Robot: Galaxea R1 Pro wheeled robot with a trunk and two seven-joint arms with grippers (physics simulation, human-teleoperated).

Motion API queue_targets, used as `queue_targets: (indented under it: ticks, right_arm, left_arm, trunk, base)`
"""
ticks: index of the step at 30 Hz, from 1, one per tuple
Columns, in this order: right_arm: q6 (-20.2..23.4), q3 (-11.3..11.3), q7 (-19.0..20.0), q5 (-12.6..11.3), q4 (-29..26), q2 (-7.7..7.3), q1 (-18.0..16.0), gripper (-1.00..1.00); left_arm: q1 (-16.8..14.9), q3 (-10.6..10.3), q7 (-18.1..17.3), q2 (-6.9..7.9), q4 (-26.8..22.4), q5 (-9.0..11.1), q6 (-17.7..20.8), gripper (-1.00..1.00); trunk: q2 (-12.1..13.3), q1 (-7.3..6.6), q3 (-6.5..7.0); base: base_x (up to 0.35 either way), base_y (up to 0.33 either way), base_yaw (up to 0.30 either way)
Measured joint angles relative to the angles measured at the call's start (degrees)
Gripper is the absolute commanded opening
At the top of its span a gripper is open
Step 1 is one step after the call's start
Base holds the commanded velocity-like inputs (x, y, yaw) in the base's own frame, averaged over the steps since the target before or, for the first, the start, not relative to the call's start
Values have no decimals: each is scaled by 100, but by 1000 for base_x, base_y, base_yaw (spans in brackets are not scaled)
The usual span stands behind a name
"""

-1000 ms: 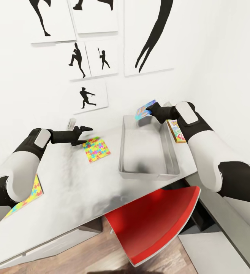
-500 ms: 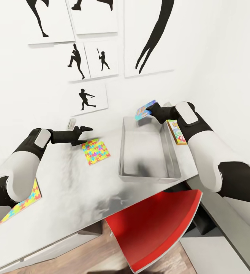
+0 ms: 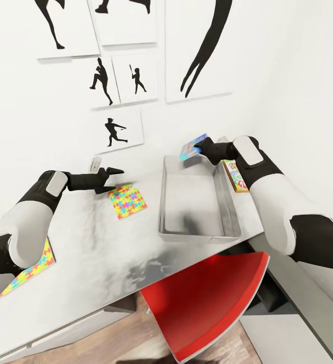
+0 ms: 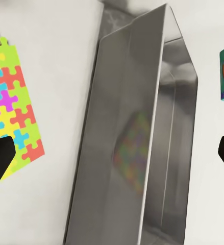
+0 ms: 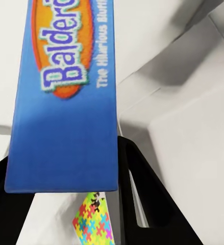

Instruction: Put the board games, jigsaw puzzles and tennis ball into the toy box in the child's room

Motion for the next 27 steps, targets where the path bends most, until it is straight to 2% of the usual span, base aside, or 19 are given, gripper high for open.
queue_targets:
  ticks: [16, 27]
  right_arm:
    - [24, 2, 7, -25, -7, 14, 0, -100]
    - [28, 6, 0, -6, 18, 44, 7, -100]
  left_arm:
    - [0, -2, 0, 2, 0, -1, 0, 100]
    - [0, -2, 0, 0, -8, -1, 0, 100]
  trunk:
    - [0, 0, -24]
    - [0, 0, -116]
  base:
    - [0, 0, 0]
    - [0, 0, 0]
